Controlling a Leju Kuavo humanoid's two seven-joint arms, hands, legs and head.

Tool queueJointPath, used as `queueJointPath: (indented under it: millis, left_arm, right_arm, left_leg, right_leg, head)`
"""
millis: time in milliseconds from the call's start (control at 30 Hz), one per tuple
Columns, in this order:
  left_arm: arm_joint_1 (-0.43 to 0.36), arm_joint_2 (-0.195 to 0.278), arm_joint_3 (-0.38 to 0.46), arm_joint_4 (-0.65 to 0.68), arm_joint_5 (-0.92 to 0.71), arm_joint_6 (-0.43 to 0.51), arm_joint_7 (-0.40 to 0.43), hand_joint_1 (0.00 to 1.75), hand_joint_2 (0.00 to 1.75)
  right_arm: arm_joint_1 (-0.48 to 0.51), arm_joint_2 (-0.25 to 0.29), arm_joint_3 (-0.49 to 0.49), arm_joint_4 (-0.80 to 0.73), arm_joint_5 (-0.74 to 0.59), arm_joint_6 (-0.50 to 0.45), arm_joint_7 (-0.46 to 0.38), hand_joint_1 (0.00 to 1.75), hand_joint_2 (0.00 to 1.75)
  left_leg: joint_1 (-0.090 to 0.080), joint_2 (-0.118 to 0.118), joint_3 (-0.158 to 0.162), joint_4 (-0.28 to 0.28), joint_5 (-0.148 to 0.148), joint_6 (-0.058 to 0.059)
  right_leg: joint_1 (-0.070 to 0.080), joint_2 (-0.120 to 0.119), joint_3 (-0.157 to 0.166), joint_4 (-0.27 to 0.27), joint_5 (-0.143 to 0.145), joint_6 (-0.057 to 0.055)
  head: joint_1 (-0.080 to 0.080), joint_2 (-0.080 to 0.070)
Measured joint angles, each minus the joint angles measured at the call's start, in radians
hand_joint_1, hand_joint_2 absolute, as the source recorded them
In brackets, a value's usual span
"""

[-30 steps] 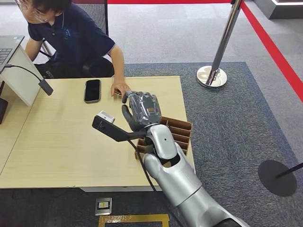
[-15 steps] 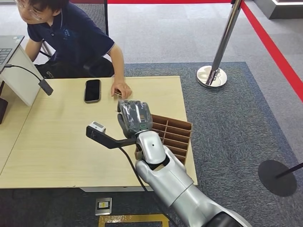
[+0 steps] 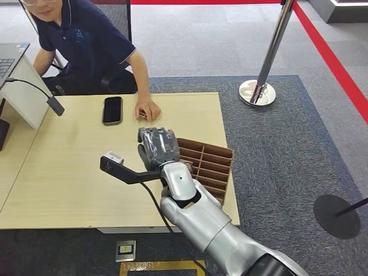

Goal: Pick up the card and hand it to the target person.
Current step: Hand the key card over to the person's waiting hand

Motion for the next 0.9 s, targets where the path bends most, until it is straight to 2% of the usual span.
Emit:
queueJointPath:
  millis: [800, 833, 900]
  left_arm:
    - [0.000, 0.000, 0.000, 0.000, -0.001, 0.000, 0.008, 0.00, 0.00]
    - [0.000, 0.000, 0.000, 0.000, -0.002, 0.001, 0.009, 0.00, 0.00]
    - [0.000, 0.000, 0.000, 0.000, -0.004, 0.002, 0.010, 0.00, 0.00]
  right_arm:
    - [-0.024, 0.001, 0.053, 0.004, -0.070, -0.006, -0.013, 1.49, 1.75]
    - [-0.025, 0.001, 0.054, 0.004, -0.074, -0.006, -0.016, 1.45, 1.75]
    - [-0.025, 0.001, 0.058, 0.004, -0.083, -0.006, -0.023, 1.23, 1.75]
  left_leg:
    - [0.000, 0.000, 0.000, 0.000, 0.000, 0.000]
    - [0.000, 0.000, 0.000, 0.000, 0.000, 0.000]
    - [0.000, 0.000, 0.000, 0.000, 0.000, 0.000]
  right_leg:
    - [0.000, 0.000, 0.000, 0.000, 0.000, 0.000]
    - [0.000, 0.000, 0.000, 0.000, 0.000, 0.000]
    - [0.000, 0.000, 0.000, 0.000, 0.000, 0.000]
  head:
    - [0.000, 0.000]
    - [0.000, 0.000]
    - [0.000, 0.000]
